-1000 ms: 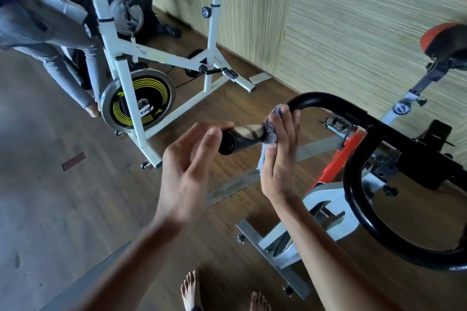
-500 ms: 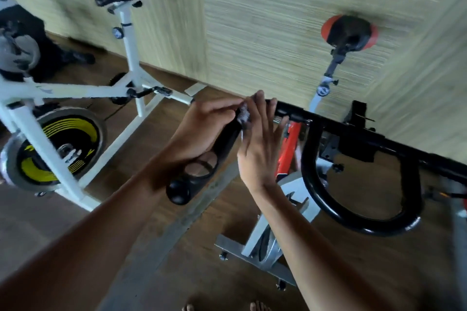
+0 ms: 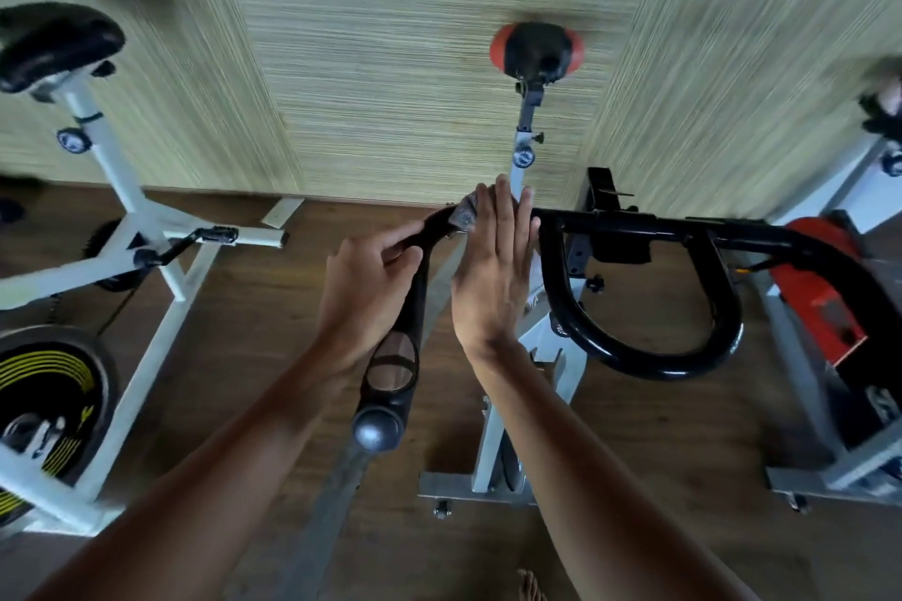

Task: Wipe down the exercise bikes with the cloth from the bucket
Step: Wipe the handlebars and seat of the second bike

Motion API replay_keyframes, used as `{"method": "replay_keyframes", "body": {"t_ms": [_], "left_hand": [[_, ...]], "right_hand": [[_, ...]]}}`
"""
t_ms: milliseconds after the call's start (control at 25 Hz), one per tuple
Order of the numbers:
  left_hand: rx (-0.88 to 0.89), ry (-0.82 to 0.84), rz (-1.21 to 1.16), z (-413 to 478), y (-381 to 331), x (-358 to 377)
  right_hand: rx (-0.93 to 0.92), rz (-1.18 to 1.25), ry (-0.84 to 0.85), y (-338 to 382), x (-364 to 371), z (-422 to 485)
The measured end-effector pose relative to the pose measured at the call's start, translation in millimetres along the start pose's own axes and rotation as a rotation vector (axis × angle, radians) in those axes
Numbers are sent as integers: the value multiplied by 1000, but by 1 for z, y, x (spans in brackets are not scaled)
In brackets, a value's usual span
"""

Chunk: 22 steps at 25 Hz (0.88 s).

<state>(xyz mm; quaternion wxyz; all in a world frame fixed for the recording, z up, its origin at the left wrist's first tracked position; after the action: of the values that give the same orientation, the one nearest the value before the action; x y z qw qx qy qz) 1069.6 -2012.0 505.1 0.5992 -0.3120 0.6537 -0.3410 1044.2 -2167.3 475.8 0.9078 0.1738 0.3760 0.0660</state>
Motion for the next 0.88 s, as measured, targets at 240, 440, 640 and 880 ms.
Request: {"method": "replay_keyframes", "body": {"t_ms": [240,440,640,880], "left_hand": [[2,4,-58,0,4,2],[-31,88,-88,-4,7,4],[-65,126,-103,-38,2,-23],[15,308,-201,-65,-16,-45]], "right_hand": [[-214,-71,116,6,8,7],[-125,109,75,0,5,13],[158,506,150,7,-28,3],[453,786,295,53,-102,-59]]}}
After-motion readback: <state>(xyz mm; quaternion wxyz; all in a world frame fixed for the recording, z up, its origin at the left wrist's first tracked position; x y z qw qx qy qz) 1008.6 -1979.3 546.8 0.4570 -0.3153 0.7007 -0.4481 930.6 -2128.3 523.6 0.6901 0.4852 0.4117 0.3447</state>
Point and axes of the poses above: each hand's wrist, its own z-axis towards the middle knuckle, its own x-axis out of the palm, y = z × x, the point moved 10 cm from there along z, towards the middle knuckle, and after that the axes turned 9 degrees about -x, right-handed, at the moved point
